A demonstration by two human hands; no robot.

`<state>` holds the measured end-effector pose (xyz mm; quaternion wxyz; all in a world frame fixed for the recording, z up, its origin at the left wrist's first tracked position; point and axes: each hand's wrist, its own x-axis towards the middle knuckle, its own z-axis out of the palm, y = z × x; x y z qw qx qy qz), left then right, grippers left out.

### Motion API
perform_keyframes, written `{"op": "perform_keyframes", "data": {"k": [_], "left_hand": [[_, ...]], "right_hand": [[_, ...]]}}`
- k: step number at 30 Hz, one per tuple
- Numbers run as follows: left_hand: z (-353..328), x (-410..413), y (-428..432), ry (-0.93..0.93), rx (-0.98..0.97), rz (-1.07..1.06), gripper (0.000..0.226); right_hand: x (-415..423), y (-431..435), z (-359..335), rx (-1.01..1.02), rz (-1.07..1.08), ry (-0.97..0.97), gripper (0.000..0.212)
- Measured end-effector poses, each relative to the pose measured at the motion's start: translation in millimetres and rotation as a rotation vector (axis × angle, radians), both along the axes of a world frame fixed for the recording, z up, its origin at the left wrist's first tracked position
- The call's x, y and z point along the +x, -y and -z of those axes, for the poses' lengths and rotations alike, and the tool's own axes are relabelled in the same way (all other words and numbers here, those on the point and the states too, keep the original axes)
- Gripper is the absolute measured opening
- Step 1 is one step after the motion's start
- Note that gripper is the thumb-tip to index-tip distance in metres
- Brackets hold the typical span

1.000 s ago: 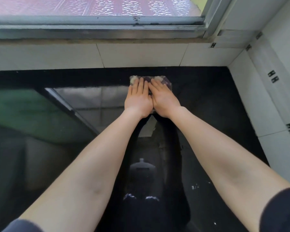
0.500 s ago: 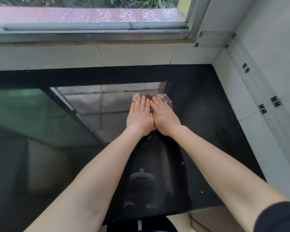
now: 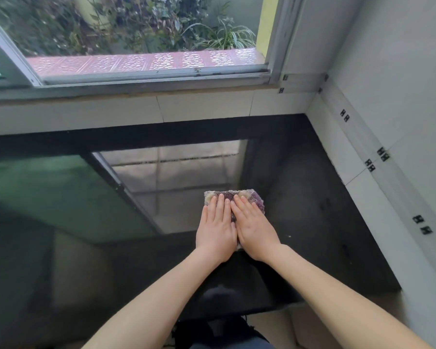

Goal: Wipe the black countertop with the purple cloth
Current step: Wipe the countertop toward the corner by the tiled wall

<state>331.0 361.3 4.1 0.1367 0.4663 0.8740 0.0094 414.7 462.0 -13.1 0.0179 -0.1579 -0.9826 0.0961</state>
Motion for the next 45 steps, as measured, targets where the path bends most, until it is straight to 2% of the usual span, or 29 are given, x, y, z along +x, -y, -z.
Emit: {"op": "perform_keyframes", "data": {"k": [3,13,17,22,29,45], "left_hand": [[1,13,11,-0.002,0.010,0.019,0.079],[3,42,38,-0.014,0.030,0.032,0.079],[6,58,53,-0.043,0.027,0.041,0.074],[16,76,66,-0.072,0.109,0.019,0.057],[26,87,73,-0.122,0.156,0.020,0.058],[18,142,6,0.026,0.231,0.011,0.057]], "right_hand": [[13,11,-1,0.026,0.004,-0.028,0.053],[43,40,0,0.037,0.027,-0.014,0.054],[59,55,4,0.033,0.031,-0.014,0.054],[78,66,9,0.036,0.029,-0.043,0.053],[90,70,9,0.029,0.029,-0.077,0.053],[144,12,4,0.018,0.103,-0.053,0.051]]}}
